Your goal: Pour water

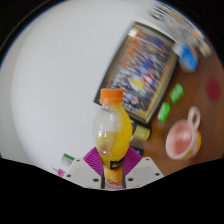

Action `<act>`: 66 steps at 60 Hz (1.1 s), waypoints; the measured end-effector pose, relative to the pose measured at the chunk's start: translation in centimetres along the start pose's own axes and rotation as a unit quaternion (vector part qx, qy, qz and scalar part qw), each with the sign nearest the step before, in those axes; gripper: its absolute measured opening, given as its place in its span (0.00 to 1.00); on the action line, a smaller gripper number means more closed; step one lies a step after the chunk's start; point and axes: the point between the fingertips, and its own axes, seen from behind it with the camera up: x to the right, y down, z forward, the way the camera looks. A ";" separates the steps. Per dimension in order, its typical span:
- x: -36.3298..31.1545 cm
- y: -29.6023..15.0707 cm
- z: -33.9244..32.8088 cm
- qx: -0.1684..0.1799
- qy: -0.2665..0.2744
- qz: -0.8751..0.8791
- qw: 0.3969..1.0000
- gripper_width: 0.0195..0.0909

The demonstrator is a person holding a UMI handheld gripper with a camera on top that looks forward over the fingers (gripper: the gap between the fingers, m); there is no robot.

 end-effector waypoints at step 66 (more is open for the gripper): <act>28.8 -20.1 -8.0 0.016 0.295 -0.462 0.836 0.75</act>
